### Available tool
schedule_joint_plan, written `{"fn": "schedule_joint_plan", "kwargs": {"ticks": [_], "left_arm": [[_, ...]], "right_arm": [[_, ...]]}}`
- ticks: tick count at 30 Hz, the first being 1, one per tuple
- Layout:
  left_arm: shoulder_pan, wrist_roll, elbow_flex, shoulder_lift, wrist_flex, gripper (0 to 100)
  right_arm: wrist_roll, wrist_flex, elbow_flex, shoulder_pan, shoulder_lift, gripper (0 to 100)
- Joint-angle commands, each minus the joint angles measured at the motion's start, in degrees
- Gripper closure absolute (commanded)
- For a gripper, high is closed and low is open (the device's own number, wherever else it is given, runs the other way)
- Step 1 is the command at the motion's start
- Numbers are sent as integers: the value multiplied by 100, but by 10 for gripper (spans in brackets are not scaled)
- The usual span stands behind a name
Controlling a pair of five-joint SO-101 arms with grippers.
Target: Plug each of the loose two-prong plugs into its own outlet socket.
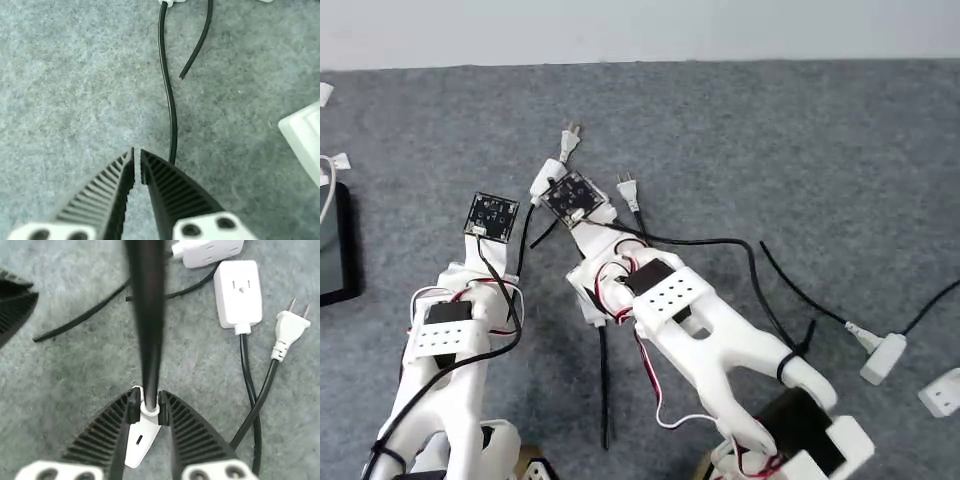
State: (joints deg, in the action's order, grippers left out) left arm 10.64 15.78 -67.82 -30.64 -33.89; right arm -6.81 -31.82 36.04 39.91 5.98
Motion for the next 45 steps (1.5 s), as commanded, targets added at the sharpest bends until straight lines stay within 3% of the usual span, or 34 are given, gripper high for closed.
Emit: {"fn": "schedule_joint_plan", "kwargs": {"ticks": [1,10,20,25,31,34,45], "left_arm": [[9,18,48,-70,26,985],[18,18,48,-70,26,985],[26,18,48,-70,26,985],[26,18,48,-70,26,985],[26,18,48,-79,26,985],[35,18,48,-88,26,985],[220,-9,92,-105,53,985]], "right_arm": [[-149,75,-18,-66,-22,991],[-176,-40,185,-48,-84,991],[-176,-998,325,-31,-84,991],[-123,-1156,299,154,-40,909],[897,-1525,44,673,-84,718],[1327,-1490,-9,681,-84,720],[1697,-1147,-589,690,-760,721]]}}
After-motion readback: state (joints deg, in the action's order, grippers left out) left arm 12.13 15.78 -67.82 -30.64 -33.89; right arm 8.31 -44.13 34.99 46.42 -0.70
